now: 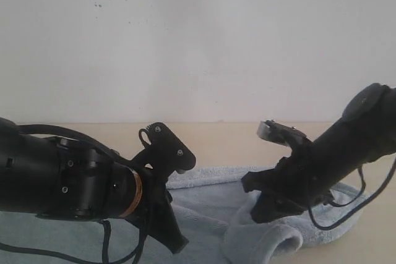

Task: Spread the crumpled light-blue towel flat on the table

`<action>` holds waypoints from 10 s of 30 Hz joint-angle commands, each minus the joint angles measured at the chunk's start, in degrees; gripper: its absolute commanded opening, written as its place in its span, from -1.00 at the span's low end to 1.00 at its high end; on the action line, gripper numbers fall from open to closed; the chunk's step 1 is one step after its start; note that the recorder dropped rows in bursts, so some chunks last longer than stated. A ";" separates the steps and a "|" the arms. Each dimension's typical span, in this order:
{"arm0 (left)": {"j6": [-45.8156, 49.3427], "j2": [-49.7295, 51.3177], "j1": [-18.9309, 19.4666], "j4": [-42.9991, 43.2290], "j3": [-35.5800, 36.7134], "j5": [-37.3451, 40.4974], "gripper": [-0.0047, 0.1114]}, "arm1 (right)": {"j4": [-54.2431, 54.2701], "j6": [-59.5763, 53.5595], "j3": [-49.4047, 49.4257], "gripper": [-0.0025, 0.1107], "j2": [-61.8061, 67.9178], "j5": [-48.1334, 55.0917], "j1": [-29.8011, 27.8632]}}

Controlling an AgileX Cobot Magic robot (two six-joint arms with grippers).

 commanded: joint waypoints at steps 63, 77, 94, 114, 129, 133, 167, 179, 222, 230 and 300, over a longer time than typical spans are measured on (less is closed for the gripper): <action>44.97 -27.06 0.94 -53.50 16.74 1.67 -0.85 | -1.25 19.19 20.20 -0.55 -15.10 -13.04 -0.20; 45.65 -27.06 0.94 -53.50 16.74 1.67 -0.85 | 0.31 19.19 20.20 -0.55 -15.03 -13.70 -0.20; 46.09 -27.06 0.94 -53.50 16.74 1.67 -0.85 | -0.14 18.61 20.20 -0.18 -14.51 -14.73 -0.20; 47.00 -27.06 0.94 -53.50 16.74 1.90 -0.85 | 5.41 17.04 20.20 -0.20 -7.78 -24.19 2.43; 47.00 -27.06 0.94 -53.50 16.74 1.90 -0.85 | 11.09 16.30 15.77 -0.20 -7.14 -25.43 6.51; 47.00 -27.06 0.94 -53.50 16.74 1.90 -0.85 | 11.79 17.21 15.77 -0.20 -7.14 -23.79 6.51; 47.00 -27.06 0.94 -53.30 16.74 1.90 -0.85 | 9.68 -4.02 15.77 -0.96 -11.22 -25.20 6.38; 47.62 -27.06 0.94 -53.32 16.74 1.90 -0.85 | -37.00 19.24 15.77 -0.96 -12.76 -15.94 6.38; 47.59 -27.06 0.94 -52.02 16.74 2.58 -0.85 | -63.38 49.69 17.08 0.02 -21.51 3.28 18.40; 48.45 -27.06 0.94 -52.02 16.74 2.58 -0.85 | -52.99 48.57 24.49 0.02 -21.04 -11.78 18.40; 49.08 -23.67 0.94 -47.06 20.46 -3.08 -0.85 | -88.94 62.29 19.12 -0.04 -14.51 20.74 18.40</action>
